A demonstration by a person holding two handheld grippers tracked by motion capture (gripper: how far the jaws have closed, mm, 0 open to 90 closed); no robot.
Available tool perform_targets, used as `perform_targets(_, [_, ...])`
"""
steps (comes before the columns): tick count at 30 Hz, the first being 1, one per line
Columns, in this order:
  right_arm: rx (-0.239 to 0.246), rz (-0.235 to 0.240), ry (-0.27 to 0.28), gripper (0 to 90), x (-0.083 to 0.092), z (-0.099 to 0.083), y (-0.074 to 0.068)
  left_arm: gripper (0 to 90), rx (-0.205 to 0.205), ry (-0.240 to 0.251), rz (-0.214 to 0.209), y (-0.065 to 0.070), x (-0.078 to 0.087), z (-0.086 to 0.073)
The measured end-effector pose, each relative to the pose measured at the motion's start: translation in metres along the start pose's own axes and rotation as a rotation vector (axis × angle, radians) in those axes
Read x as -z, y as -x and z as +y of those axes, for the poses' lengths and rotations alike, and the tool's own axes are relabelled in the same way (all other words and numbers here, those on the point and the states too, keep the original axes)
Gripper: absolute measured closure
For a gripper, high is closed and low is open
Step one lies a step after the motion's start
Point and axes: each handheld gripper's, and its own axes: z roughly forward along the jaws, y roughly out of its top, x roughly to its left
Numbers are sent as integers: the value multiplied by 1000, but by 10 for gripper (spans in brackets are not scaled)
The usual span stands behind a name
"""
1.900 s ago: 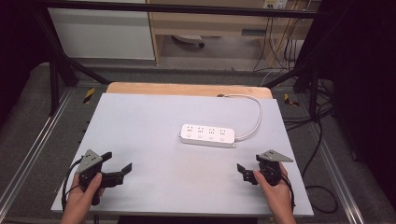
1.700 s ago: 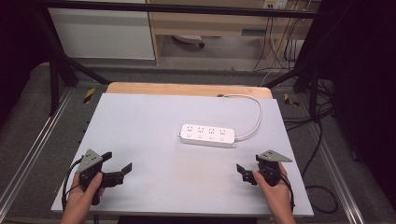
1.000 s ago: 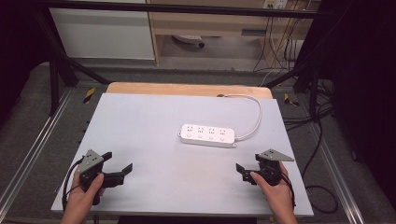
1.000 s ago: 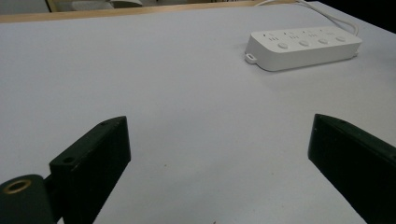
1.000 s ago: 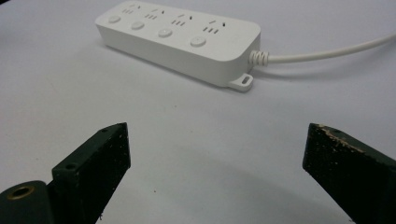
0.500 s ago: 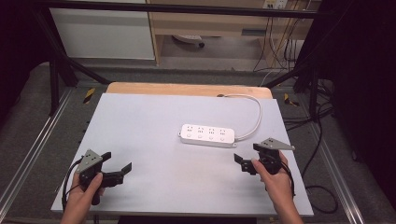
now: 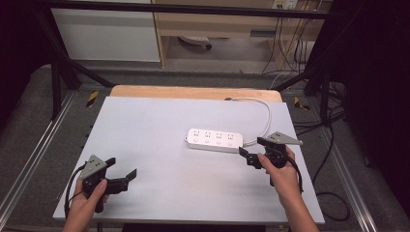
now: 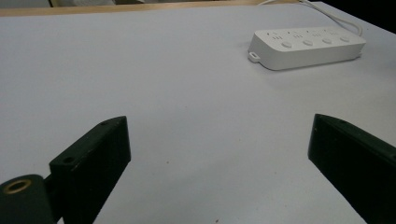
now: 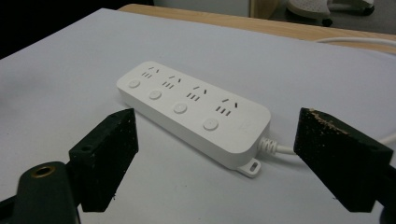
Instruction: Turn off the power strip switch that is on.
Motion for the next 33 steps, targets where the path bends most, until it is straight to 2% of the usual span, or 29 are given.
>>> perform_targets(6, [1,-4,14,54,-4,10,-2,56,-1,-1,1,0,0,0])
perform_targets(11, [24,-29,31,64,-4,17,0,56,0,-3,1,0,-1,-1])
perform_targets(15, [16,-27,39,66,-4,24,2,56,-4,0,-1,0,-1,0])
perform_targets(19, [33,-29,42,74,-7,29,1,56,-6,5,5,0,-1,-1])
perform_targets(22, [38,-31,47,106,-9,32,1,56,-11,8,10,0,-1,-1])
perform_targets(26, [43,-22,56,227,-13,35,2,56,-11,9,11,0,-1,-1])
perform_targets(33, [0,-17,79,349,-19,37,8,56,-15,8,6,0,-1,-1])
